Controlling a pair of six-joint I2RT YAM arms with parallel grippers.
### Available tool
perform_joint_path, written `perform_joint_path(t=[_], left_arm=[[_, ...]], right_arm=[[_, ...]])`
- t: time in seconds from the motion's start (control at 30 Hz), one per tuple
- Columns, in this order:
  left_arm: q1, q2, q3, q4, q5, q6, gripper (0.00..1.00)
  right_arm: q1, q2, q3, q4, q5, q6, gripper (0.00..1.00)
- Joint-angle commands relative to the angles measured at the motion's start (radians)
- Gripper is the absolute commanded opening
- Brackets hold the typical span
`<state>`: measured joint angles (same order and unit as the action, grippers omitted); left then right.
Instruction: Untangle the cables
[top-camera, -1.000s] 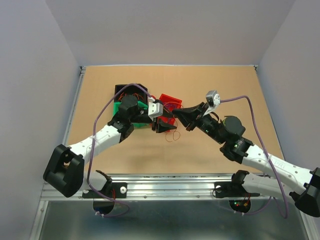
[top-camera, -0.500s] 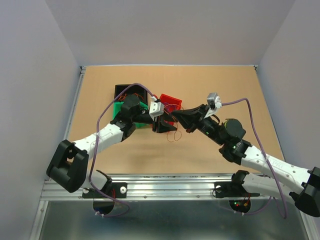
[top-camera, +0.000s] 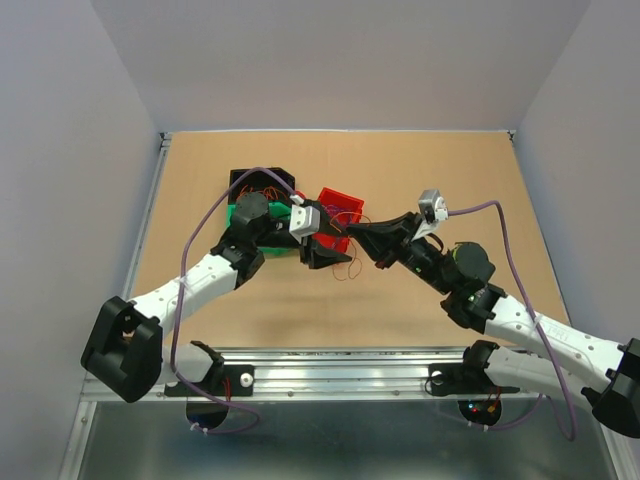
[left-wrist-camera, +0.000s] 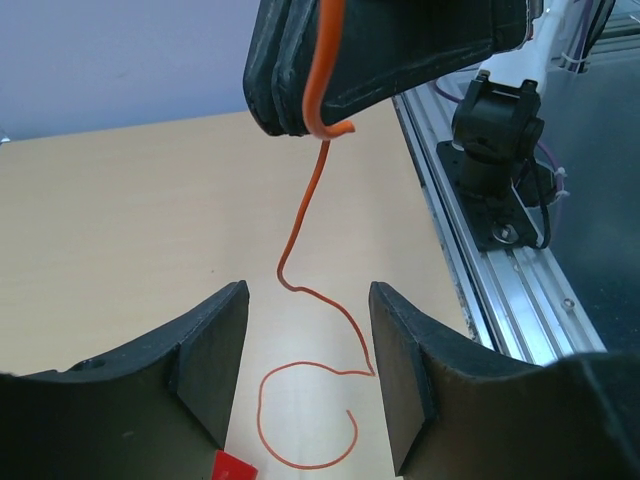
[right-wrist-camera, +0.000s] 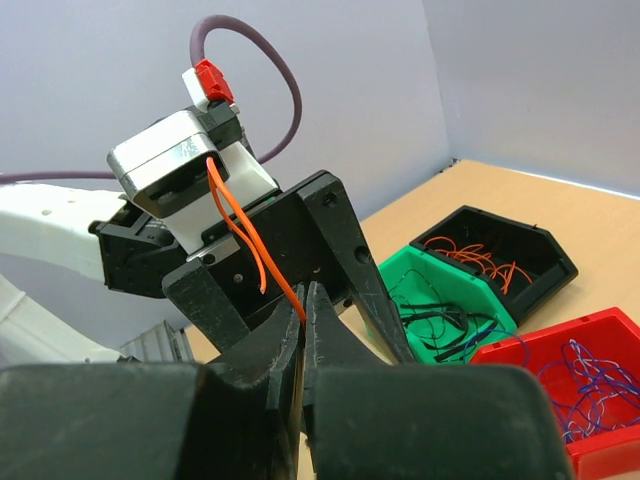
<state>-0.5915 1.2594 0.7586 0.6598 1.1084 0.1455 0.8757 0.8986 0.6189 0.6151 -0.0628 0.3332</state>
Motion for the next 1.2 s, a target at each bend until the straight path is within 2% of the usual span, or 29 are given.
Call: perform_joint_path(t=[0.0,0.1,0.3,0.43,0.63,0.7,0.77,0.8,0.87,1.03,1.13,1.17], left_arm=[[-0.001,-0.002,0.007,0.038,0.037,-0.018,0.62],[0.001,0.024,0.021,0.038,0.048,-0.027,0.58],[-0.007,0.054,0.045,0.073,0.054,-0.07,0.57],[-0.011,0.054,0.048,0.086,0.047,-0.078,0.39],[-0.011,0.057,0.053,0.103,0.056,-0.104,0.37],[-0.011,0.049,0.053,0.11,0.056,-0.107,0.31],[-0.011,0.048,0.05,0.113,0.059,-0.109,0.19],[-0.011,0.046,0.047,0.115,0.061,-0.11,0.08],[-0.011,0.043,0.045,0.115,0.054,-0.11,0.0],[-0.001,0.034,0.028,0.1,-0.005,-0.089,0.0],[0.031,0.028,0.028,0.084,-0.05,-0.089,0.0],[0.039,0.023,0.03,0.072,-0.073,-0.09,0.0]], right_arm=[[-0.003,-0.004,-0.011,0.069,0.008,-0.006,0.01],[-0.003,0.005,-0.011,0.084,0.0,0.003,0.01],[-0.001,0.028,-0.016,0.12,-0.023,0.01,0.01],[-0.001,0.029,-0.025,0.143,-0.02,0.015,0.01],[-0.001,0.03,-0.045,0.161,-0.022,0.023,0.0],[-0.003,0.028,-0.05,0.164,-0.02,0.027,0.01],[-0.001,0.025,-0.062,0.17,-0.019,0.032,0.01],[-0.001,0.02,-0.067,0.173,-0.017,0.033,0.01],[-0.001,0.007,-0.083,0.175,-0.008,0.035,0.01],[-0.001,-0.059,-0.133,0.173,0.011,0.035,0.0],[-0.001,-0.134,-0.203,0.173,0.058,0.043,0.01],[-0.003,-0.157,-0.221,0.173,0.119,0.046,0.01]])
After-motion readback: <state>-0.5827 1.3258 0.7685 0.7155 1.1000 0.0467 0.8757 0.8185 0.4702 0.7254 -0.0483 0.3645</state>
